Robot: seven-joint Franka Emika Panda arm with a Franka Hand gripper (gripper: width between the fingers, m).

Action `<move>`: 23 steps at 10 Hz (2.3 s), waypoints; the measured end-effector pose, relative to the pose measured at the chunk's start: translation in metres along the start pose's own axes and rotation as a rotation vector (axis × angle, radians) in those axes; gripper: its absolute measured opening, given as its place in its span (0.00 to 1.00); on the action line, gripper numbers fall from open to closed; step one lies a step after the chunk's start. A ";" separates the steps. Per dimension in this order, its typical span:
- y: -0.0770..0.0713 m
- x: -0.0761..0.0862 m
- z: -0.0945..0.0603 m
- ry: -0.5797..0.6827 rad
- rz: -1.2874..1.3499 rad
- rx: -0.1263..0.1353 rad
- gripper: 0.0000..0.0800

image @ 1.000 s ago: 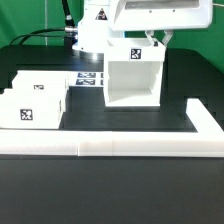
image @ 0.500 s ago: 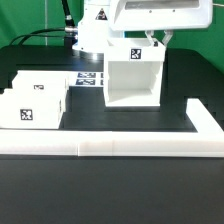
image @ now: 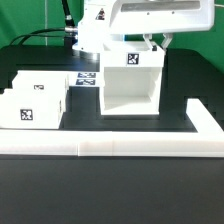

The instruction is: Assemble drawer

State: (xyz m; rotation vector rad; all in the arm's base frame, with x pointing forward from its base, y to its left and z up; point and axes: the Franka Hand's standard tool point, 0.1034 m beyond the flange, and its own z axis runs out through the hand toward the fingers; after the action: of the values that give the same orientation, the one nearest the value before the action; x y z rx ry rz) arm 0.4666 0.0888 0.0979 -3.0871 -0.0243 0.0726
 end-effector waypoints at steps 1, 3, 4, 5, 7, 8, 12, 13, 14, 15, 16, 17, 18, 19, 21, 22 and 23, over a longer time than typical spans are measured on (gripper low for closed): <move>0.004 0.016 -0.001 0.014 0.010 0.003 0.05; 0.009 0.051 -0.003 0.047 0.031 0.010 0.05; 0.006 0.069 -0.004 0.065 0.036 0.016 0.05; 0.003 0.086 -0.004 0.091 0.046 0.022 0.05; 0.000 0.106 -0.006 0.118 0.052 0.029 0.05; 0.000 0.105 -0.007 0.118 0.057 0.029 0.05; -0.003 0.106 -0.008 0.120 0.247 0.043 0.05; -0.004 0.106 -0.008 0.120 0.302 0.048 0.05; -0.006 0.107 -0.005 0.123 0.429 0.060 0.05; -0.004 0.109 -0.006 0.125 0.509 0.067 0.05; 0.000 0.111 -0.006 0.126 0.560 0.070 0.05; 0.006 0.112 -0.006 0.125 0.597 0.072 0.05; 0.012 0.114 -0.007 0.127 0.703 0.083 0.05; 0.014 0.116 -0.008 0.134 0.751 0.091 0.05; 0.010 0.116 -0.009 0.131 0.835 0.104 0.05; 0.008 0.117 -0.010 0.128 0.879 0.112 0.05; 0.008 0.117 -0.010 0.127 0.896 0.115 0.05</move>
Offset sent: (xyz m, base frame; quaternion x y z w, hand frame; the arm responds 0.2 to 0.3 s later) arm 0.0676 -0.0055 -0.0282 -0.0146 -0.0096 0.0378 0.9991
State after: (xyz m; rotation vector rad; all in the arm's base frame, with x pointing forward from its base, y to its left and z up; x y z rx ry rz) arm 0.5837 0.0828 0.1019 -2.7096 1.2888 -0.0849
